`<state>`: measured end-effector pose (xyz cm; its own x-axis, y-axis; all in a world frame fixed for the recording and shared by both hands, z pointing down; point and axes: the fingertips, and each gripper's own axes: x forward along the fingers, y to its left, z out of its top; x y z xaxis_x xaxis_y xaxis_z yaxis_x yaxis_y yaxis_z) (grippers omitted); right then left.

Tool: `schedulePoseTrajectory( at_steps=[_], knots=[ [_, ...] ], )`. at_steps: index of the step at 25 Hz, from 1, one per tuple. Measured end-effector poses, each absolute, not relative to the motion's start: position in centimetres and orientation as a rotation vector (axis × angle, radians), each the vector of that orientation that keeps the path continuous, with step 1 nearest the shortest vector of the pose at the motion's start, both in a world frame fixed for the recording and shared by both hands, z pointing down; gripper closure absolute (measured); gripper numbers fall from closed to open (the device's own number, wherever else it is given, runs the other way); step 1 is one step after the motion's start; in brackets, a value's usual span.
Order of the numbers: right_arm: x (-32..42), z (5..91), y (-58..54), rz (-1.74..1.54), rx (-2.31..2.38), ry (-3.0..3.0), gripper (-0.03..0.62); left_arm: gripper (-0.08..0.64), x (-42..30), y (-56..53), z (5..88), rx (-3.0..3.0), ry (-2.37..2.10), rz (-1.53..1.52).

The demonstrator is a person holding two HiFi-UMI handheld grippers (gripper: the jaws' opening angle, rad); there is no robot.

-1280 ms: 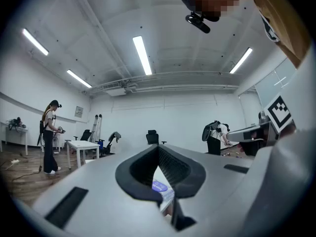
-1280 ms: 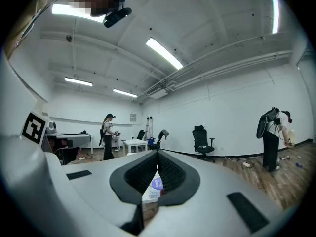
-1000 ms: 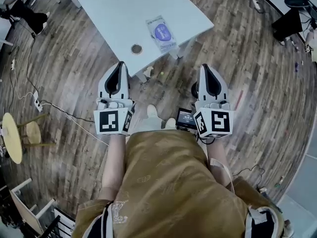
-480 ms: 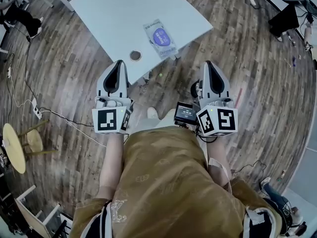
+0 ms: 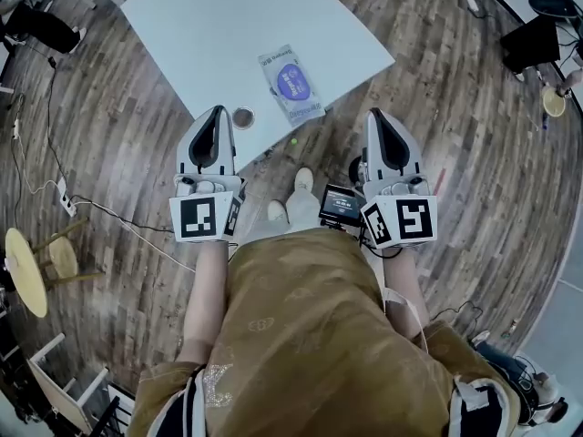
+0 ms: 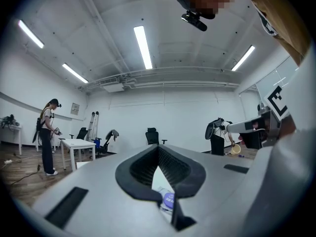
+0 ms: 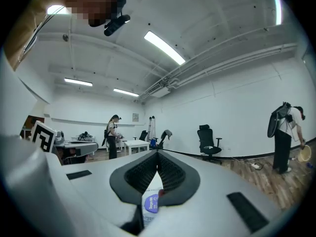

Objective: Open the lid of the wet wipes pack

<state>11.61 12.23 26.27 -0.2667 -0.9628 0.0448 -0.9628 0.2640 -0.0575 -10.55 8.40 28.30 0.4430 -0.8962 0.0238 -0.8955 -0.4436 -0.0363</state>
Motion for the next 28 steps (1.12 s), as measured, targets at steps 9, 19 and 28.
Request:
schedulePoseTrajectory(
  at_steps=[9, 19, 28],
  knots=[
    [12.9, 28.1, 5.8, 0.200, 1.788, -2.575, 0.584, 0.555, -8.4, 2.7, 29.1, -2.594, 1.706, -0.131],
    [12.4, 32.0, 2.5, 0.343, 1.659, -2.558, 0.583, 0.555, -6.5, 0.9, 33.3, -2.626, 1.697, -0.315],
    [11.3, 36.1, 0.0, 0.487, 1.597, -2.461, 0.580, 0.555, -4.8, -0.5, 38.9, -2.728, 1.615, -0.450]
  ],
)
